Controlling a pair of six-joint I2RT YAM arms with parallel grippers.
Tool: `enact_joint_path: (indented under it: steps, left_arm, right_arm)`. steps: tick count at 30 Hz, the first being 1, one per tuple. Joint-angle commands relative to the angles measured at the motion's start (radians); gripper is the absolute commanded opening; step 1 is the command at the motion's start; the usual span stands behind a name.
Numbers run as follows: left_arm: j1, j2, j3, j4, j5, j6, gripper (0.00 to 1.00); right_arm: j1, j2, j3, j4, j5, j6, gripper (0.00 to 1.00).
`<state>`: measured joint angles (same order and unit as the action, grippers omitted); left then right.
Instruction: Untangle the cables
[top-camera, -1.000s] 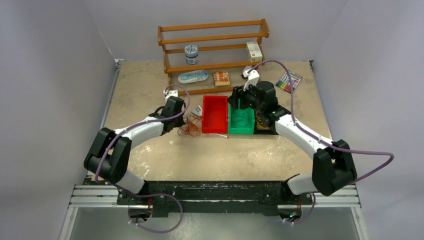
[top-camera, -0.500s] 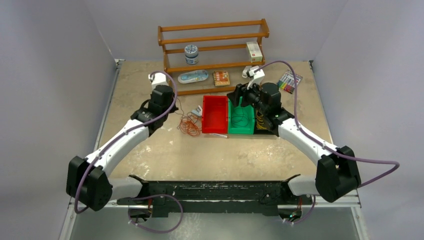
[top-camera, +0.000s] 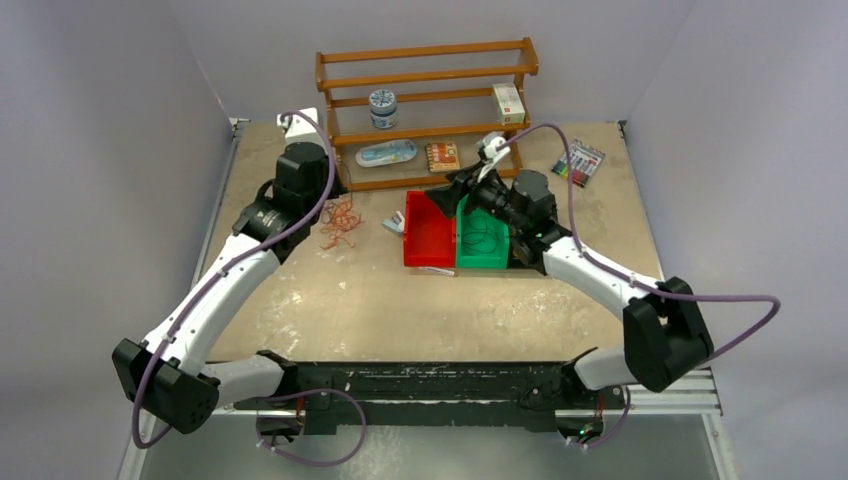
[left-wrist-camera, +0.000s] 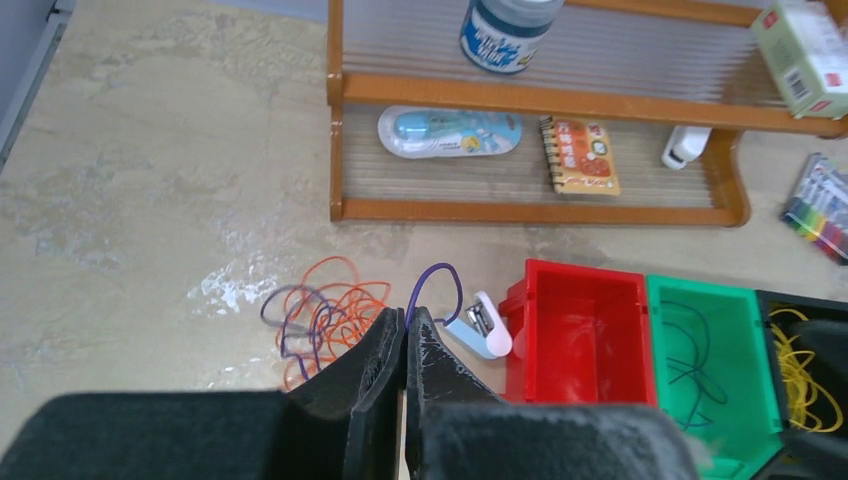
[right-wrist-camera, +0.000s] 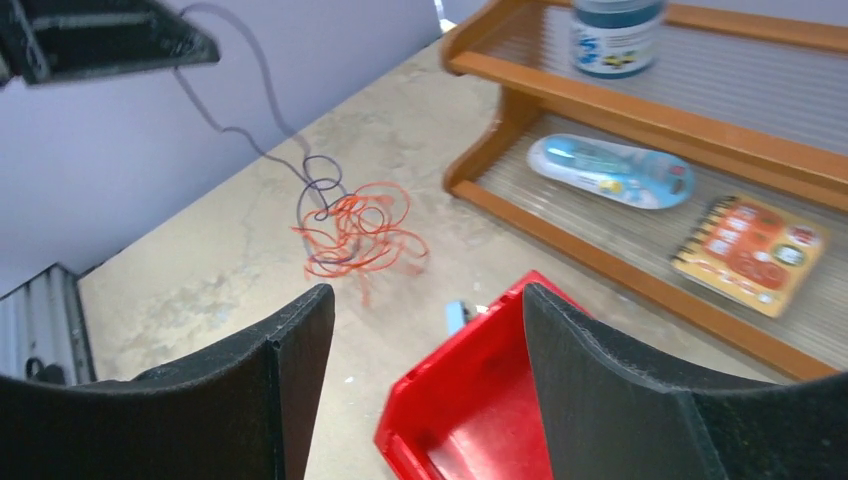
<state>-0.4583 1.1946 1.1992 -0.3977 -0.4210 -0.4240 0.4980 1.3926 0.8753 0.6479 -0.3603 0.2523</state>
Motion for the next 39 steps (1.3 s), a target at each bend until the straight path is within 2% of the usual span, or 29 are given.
enact_joint_path:
  steps: [1, 10, 15, 28, 34, 39]
  left_arm:
    - [0.0, -0.013, 0.098, -0.017, 0.042, 0.033, 0.0]
    - [0.0, -0.015, 0.176, -0.067, 0.091, 0.033, 0.0]
    - [-0.001, -0.016, 0.199, -0.081, 0.147, 0.03, 0.0]
    - [-0.001, -0.017, 0.228, -0.081, 0.229, 0.032, 0.0]
    - [-0.001, -0.016, 0.22, -0.078, 0.236, 0.03, 0.0]
    - [0.0, -0.024, 0.219, -0.072, 0.254, 0.015, 0.0]
  right_arm:
    - [0.08, 0.047, 0.042, 0.148, -0.055, -0.024, 0.72]
    - [0.216, 0.223, 0.171, 0.331, -0.09, -0.065, 0.75]
    - [0.246, 0.325, 0.255, 0.405, -0.131, -0.077, 0.77]
    - [0.279, 0.483, 0.442, 0.412, -0.185, -0.126, 0.9]
    - [0.295, 0.504, 0.475, 0.445, -0.195, -0.093, 0.88]
    - [0.302, 0.555, 0.494, 0.52, -0.146, -0.013, 0.77]
